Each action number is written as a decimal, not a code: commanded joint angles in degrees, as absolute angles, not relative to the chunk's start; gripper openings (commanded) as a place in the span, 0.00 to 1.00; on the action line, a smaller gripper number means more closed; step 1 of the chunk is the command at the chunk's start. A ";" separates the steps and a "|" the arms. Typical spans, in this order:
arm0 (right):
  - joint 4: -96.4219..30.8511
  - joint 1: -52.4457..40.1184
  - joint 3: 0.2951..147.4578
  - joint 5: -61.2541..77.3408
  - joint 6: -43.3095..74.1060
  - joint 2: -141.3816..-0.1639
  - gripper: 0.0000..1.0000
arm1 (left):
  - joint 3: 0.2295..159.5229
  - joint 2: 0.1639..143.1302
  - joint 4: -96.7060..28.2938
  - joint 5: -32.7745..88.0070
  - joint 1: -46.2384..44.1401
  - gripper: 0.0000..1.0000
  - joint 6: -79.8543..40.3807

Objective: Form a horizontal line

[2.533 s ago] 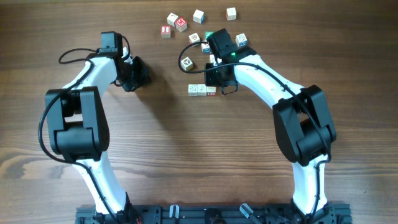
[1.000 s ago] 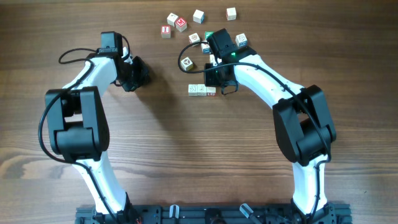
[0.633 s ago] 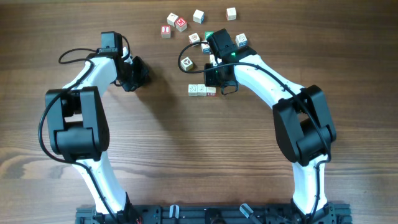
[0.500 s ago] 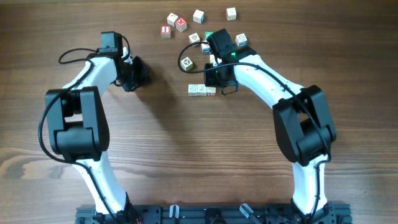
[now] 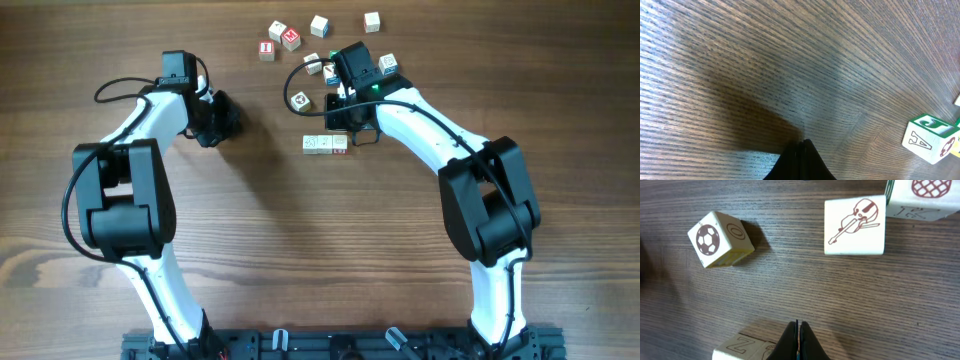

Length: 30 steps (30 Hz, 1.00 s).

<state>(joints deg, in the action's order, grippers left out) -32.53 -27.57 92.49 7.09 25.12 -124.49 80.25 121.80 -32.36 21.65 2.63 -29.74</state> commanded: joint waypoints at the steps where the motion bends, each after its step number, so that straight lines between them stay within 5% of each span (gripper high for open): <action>1: -32.25 -27.64 92.18 7.51 23.92 -123.37 0.05 | 77.65 125.62 -32.77 14.24 2.74 0.04 -30.28; 12: -42.37 -25.26 92.25 -9.28 30.35 -117.73 0.04 | 77.65 125.62 -29.58 21.37 1.13 0.04 -18.15; 30: -46.54 -24.12 91.02 -1.56 28.45 -123.79 0.05 | 77.65 125.62 -26.79 13.37 -8.82 0.04 -14.98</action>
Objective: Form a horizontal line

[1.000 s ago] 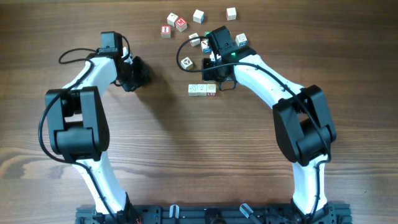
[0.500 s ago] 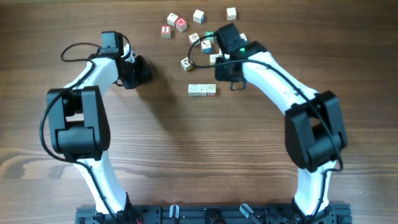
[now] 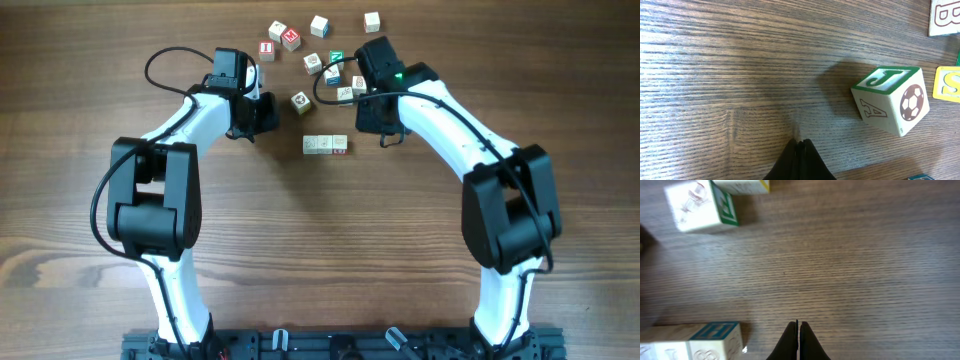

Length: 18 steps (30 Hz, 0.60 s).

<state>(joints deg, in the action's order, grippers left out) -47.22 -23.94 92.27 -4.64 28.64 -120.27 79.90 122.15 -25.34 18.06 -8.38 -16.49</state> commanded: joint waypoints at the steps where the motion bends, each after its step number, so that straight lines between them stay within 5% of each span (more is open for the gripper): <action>1: -45.80 -24.12 90.50 -0.80 28.45 -124.20 0.04 | 77.65 125.62 -26.79 13.21 -8.73 0.04 -14.98; 18: -38.39 -24.14 87.83 10.20 27.00 -124.36 0.04 | 77.65 125.62 -28.18 7.73 -8.73 0.04 -15.84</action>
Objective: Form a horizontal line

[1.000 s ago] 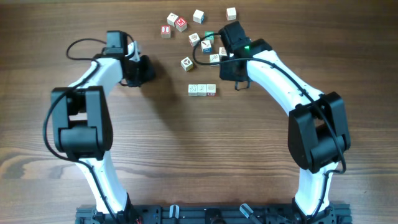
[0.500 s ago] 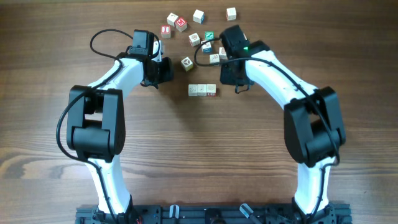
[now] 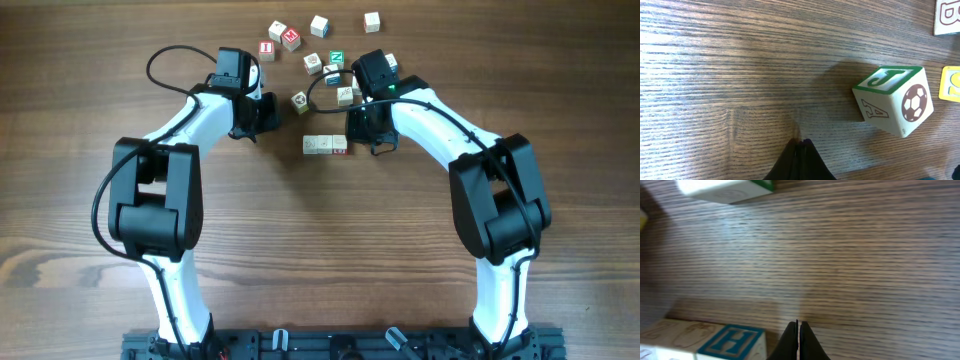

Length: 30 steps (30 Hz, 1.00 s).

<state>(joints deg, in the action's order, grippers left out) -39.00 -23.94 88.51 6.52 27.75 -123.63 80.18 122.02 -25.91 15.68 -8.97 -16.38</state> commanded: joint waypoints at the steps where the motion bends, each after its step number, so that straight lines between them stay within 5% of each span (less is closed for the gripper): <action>1: -38.20 -24.14 87.83 11.18 27.03 -124.36 0.05 | 77.65 125.62 -28.25 7.60 -8.73 0.04 -15.86; 30: -40.64 -24.12 87.83 11.42 28.47 -124.36 0.05 | 77.65 125.62 -28.40 7.55 -8.73 0.04 -15.84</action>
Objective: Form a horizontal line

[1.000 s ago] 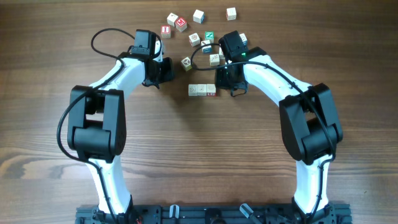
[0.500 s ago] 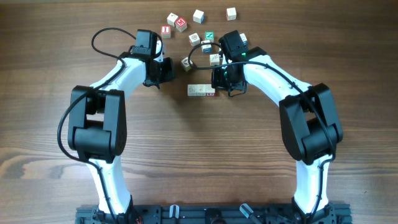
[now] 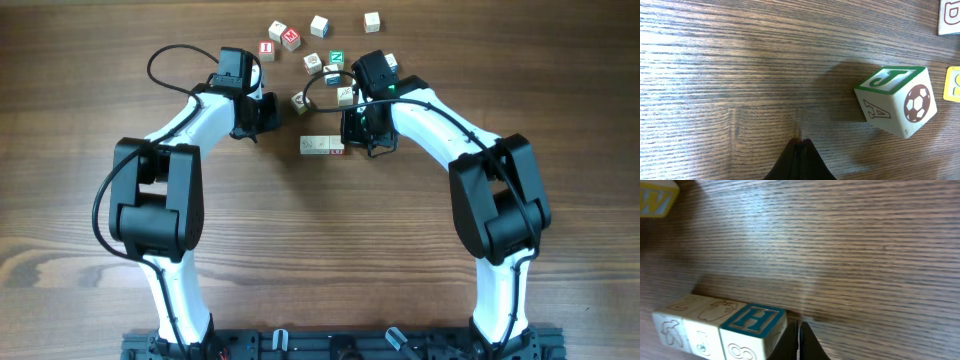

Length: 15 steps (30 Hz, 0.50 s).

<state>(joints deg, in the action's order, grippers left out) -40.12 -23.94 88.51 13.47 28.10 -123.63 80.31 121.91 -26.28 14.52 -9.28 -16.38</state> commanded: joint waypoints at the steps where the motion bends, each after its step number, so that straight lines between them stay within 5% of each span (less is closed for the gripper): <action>1: -40.75 -24.12 87.83 11.42 28.47 -124.36 0.05 | 77.65 125.62 -28.51 7.55 -8.73 0.04 -15.84; 15: -44.60 -24.12 87.83 9.76 28.60 -124.36 0.05 | 77.65 125.62 -32.62 0.93 -8.10 0.04 -24.58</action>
